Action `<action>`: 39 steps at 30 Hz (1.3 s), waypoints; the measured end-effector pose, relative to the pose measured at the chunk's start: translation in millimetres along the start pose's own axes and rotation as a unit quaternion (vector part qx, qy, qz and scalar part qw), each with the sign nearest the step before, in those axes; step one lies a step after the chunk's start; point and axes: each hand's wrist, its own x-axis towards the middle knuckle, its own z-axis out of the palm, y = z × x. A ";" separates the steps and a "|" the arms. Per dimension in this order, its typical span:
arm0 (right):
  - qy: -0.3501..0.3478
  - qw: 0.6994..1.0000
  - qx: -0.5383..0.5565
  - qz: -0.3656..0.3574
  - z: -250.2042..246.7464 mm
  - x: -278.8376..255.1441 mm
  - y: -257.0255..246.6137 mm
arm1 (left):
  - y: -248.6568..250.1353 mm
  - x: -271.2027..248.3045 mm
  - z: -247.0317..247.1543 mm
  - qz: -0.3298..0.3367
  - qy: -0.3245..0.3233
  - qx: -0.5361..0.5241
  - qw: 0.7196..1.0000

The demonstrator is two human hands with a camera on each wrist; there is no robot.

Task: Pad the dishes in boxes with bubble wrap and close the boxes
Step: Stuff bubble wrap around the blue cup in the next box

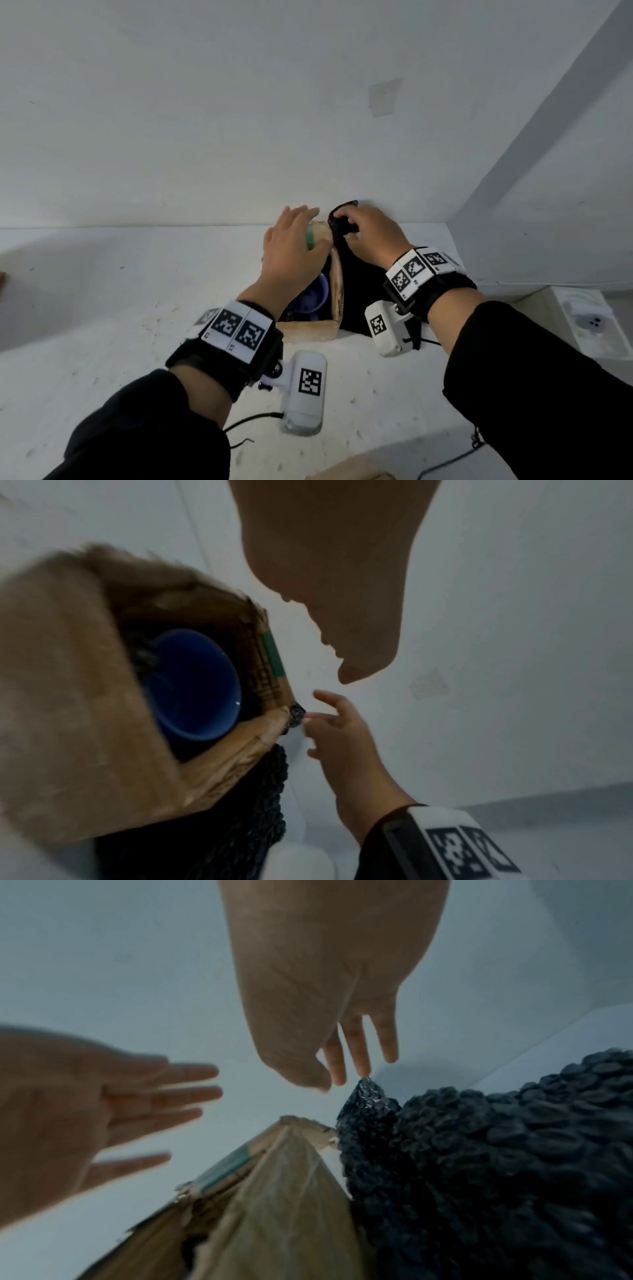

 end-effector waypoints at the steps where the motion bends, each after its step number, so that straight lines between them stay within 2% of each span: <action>1: -0.051 0.998 -0.022 0.013 2.7 0.6 5.4 | 6.4 6.9 4.0 0.021 -0.009 0.017 1.000; 3: -0.115 0.991 -0.061 0.033 14.1 -0.8 14.0 | 19.3 19.1 11.6 0.056 -0.033 0.054 0.996; 4: -0.117 0.989 -0.082 0.037 22.4 -2.7 17.9 | 24.3 24.6 14.8 0.069 -0.049 0.078 0.993; 7: -0.061 0.989 -0.129 0.047 49.2 -11.7 31.3 | 34.8 42.7 21.2 0.060 -0.118 0.168 0.977; 11: -0.033 0.991 -0.111 0.063 70.4 -21.1 39.0 | 30.9 62.5 34.3 0.014 -0.217 0.208 0.954; 15: 0.023 0.996 -0.044 0.075 75.2 -22.4 35.4 | 23.8 70.3 47.6 0.001 -0.251 0.220 0.943; 20: 0.081 0.987 0.078 0.118 43.5 -15.9 32.9 | 22.7 78.0 49.7 0.059 -0.208 0.251 0.944; 27: 0.073 0.966 0.215 0.120 -12.3 -12.1 32.3 | 34.9 87.8 17.3 0.123 -0.093 0.275 0.949; 33: 0.074 0.919 0.385 0.053 -39.5 -21.2 12.5 | 41.0 76.8 -16.5 0.193 0.000 0.219 0.957; 36: 0.057 0.922 0.383 0.018 -51.9 -25.7 -0.2 | 42.9 65.1 -32.3 0.196 0.017 0.163 0.967; 39: 0.092 0.945 0.313 -0.009 -56.5 -25.6 -13.7 | 38.2 50.6 -48.5 0.163 -0.025 0.089 0.982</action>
